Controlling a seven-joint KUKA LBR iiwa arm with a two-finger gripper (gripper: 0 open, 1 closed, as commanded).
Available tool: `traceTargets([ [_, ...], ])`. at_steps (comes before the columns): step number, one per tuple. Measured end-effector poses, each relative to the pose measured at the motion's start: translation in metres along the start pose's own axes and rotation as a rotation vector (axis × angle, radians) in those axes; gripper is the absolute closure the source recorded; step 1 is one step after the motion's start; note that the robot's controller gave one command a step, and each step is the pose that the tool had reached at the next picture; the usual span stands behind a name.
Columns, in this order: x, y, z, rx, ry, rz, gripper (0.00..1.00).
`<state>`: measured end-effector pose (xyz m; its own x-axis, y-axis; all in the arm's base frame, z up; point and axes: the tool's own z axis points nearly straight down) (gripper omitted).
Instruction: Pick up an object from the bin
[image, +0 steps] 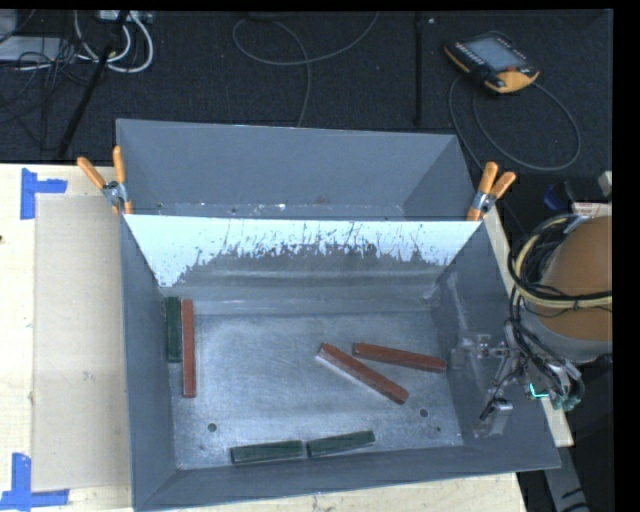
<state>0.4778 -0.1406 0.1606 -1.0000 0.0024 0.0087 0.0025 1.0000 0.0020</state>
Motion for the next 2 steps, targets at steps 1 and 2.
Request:
traceTargets([
  [1, -0.002, 0.001, -0.003, 0.002, -0.007, -0.004, 0.00],
  [2, -0.035, 0.055, 0.069, 0.001, -0.013, 0.048, 0.00],
])
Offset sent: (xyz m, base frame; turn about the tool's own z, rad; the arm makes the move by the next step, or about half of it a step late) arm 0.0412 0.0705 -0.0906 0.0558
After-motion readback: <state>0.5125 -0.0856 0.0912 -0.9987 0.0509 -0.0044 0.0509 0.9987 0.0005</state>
